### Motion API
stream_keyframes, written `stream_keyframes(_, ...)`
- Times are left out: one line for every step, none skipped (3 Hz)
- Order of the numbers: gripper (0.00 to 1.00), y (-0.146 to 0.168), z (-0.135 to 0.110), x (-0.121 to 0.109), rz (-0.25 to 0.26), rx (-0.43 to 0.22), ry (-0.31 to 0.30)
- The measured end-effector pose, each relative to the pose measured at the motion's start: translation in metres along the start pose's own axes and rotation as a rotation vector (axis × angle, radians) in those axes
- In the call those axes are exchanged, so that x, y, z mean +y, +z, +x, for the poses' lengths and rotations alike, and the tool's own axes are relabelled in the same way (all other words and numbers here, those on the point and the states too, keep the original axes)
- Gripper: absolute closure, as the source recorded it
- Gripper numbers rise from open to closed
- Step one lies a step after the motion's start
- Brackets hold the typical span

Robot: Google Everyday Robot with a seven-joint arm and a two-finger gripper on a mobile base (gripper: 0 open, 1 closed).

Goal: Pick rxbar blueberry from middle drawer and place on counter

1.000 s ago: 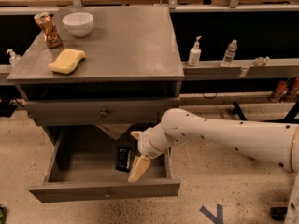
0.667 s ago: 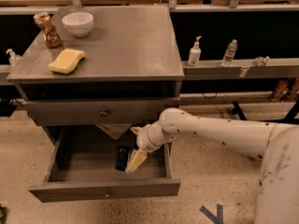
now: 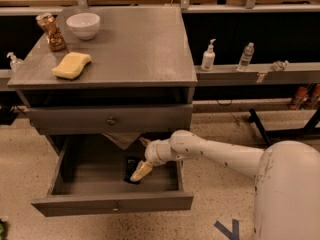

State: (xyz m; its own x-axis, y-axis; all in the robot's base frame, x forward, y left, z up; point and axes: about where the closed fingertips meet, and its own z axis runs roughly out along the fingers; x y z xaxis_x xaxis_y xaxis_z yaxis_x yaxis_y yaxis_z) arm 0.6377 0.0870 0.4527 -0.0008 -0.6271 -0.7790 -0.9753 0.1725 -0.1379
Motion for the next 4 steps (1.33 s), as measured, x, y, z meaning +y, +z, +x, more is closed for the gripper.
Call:
stream_keyframes(0.00,0.000,0.000,0.000,-0.001,0.000,0.001)
stream_keyframes(0.00,0.021,0.015,0.005,-0.001,0.017,-0.017)
stream_keyframes(0.00,0.044,0.024,0.006,-0.006,0.053,-0.073)
stream_keyframes(0.00,0.071,0.035,0.008,-0.025,0.100,-0.130)
